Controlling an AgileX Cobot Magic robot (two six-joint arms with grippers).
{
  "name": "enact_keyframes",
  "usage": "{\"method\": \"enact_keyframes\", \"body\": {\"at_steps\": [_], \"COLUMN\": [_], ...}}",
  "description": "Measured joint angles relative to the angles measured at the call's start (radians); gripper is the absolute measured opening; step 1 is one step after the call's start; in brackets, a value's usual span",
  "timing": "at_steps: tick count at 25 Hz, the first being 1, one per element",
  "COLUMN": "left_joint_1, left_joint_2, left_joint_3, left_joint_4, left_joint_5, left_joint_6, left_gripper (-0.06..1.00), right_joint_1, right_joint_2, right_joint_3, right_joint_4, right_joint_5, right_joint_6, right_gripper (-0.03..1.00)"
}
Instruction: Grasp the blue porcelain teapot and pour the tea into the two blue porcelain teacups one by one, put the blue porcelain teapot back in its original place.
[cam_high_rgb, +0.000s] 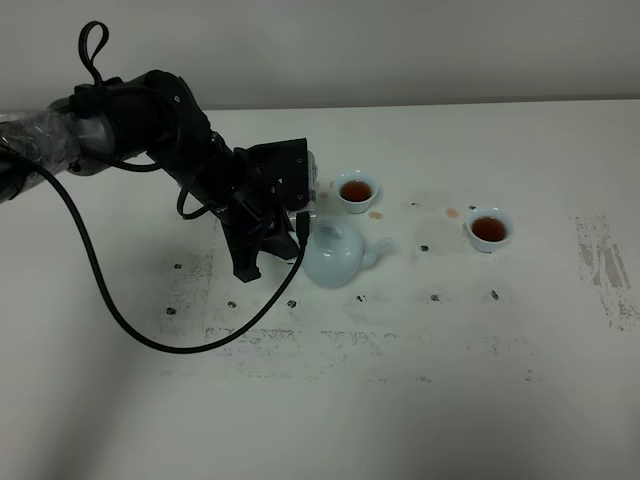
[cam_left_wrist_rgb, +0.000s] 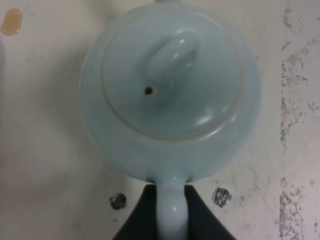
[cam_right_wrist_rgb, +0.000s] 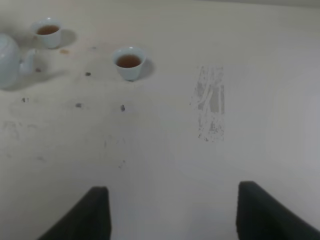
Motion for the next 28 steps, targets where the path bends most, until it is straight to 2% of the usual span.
{"method": "enact_keyframes", "body": {"at_steps": [7,11,15,19,23,28], "left_joint_1": [0.002,0.014,0.059,0.138,0.226,0.250], "left_joint_2": [0.007,-0.054,-0.118,-0.174,-0.204,-0.192], "left_joint_3": [0.000,0.001,0.011,0.116,0.216,0.231], "left_joint_4": [-0.004,-0.005,-0.010,-0.025,-0.119,-0.275], "left_joint_5": [0.000,0.007,0.050,-0.006,-0.100,-0.208], "left_joint_6": [0.005,0.003,-0.017,-0.006,0.044,0.100], "left_gripper": [0.00,0.00,0.00,0.00,0.00,0.00], "right_joint_1": [0.000,0.000,0.000,0.000,0.000,0.000], "right_joint_2": [0.000,0.000,0.000,0.000,0.000,0.000], "right_joint_3": [0.000,0.000,0.000,0.000,0.000,0.000], "right_joint_4": [0.000,0.000,0.000,0.000,0.001,0.001], "right_joint_5": [0.000,0.000,0.000,0.000,0.000,0.000], "right_joint_6": [0.000,0.000,0.000,0.000,0.000,0.000], "right_gripper": [0.52,0.52,0.52,0.52,0.52,0.52]}}
